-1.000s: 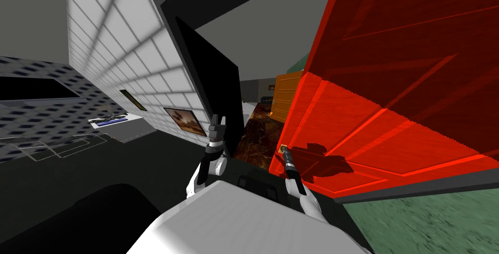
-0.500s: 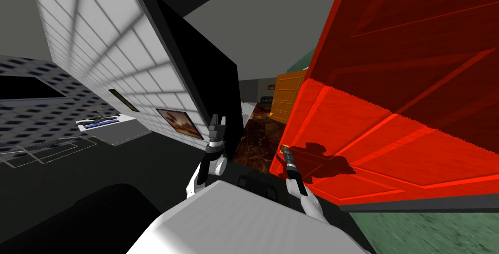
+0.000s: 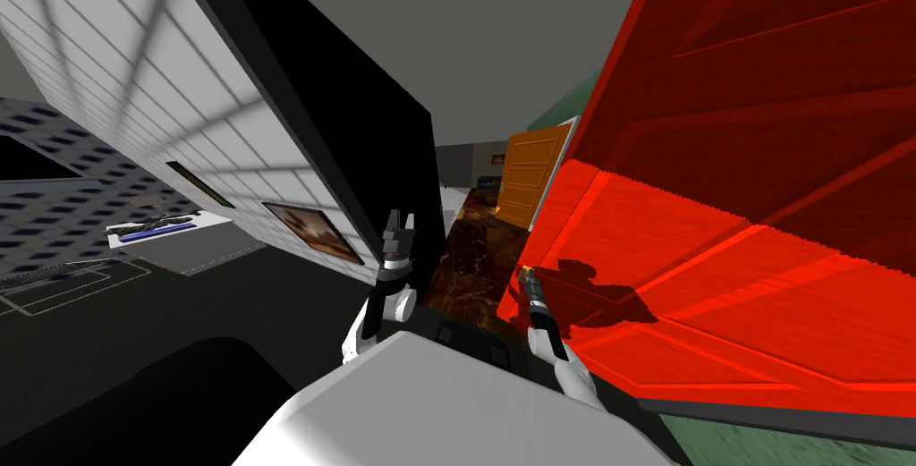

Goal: Push the door open

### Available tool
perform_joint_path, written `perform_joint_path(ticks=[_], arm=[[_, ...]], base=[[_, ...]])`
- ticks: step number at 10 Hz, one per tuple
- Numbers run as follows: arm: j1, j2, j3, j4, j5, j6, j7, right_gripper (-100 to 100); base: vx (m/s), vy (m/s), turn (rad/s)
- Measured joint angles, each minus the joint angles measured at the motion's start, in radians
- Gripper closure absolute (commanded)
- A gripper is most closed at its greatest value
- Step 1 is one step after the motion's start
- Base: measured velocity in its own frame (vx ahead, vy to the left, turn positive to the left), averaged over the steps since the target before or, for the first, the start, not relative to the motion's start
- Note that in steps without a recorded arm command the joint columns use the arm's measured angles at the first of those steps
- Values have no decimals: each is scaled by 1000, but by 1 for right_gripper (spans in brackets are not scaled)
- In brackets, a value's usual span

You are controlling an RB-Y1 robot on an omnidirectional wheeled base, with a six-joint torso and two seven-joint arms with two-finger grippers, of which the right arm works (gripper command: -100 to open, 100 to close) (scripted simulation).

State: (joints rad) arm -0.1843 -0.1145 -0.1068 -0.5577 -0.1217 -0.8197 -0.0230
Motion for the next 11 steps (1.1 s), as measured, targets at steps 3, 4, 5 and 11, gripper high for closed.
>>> perform_joint_path(ticks=[3, 4, 5, 11], arm=[[-16, -5, -28, 39, -16, -13, 12, 100], [-16, -3, -40, 40, -23, -17, 18, 100], [-1, -5, -47, 20, -27, -9, 22, 100], [0, -16, -98, 19, -56, -1, 40, 100]], base=[[177, 29, -81], [192, 36, -1], [196, 54, -11], [154, 41, -45]])
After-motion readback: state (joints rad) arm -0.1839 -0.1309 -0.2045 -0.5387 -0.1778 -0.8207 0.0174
